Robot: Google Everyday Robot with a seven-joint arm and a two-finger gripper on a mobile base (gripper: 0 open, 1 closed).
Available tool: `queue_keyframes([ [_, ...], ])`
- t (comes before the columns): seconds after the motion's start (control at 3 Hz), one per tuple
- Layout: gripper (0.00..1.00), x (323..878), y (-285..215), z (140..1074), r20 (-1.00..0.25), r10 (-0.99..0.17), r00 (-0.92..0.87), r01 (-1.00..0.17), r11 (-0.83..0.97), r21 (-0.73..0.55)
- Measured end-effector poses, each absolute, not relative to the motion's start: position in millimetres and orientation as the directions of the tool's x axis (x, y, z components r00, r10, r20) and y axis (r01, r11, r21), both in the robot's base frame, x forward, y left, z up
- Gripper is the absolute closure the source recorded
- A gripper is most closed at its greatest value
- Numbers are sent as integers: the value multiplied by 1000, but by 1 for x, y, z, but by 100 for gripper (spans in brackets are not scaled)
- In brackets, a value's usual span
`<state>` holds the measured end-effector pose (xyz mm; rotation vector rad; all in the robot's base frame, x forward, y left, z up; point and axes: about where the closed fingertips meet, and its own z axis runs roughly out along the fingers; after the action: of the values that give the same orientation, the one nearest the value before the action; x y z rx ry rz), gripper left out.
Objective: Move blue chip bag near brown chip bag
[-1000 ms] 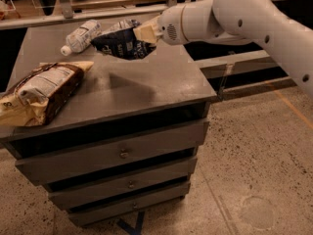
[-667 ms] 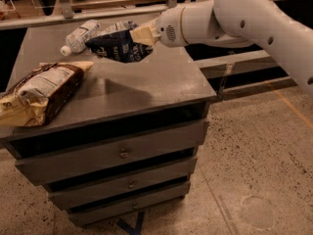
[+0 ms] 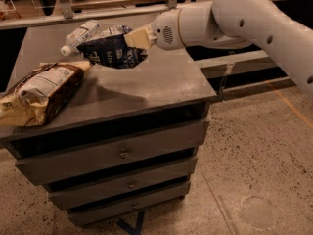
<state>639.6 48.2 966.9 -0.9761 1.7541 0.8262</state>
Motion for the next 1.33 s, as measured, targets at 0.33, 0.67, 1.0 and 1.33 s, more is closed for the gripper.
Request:
queue_keyframes([
  [0.33,35,634,51,968,-928,-258,-270,-885,445,134],
  [0.67,12,629,52,967,-919,-265,-294,-882,445,154],
  [1.0,0,626,52,967,-911,-269,-311,-879,446,168],
  [1.33,0,629,45,963,-904,-285,-318,-868,471,157],
])
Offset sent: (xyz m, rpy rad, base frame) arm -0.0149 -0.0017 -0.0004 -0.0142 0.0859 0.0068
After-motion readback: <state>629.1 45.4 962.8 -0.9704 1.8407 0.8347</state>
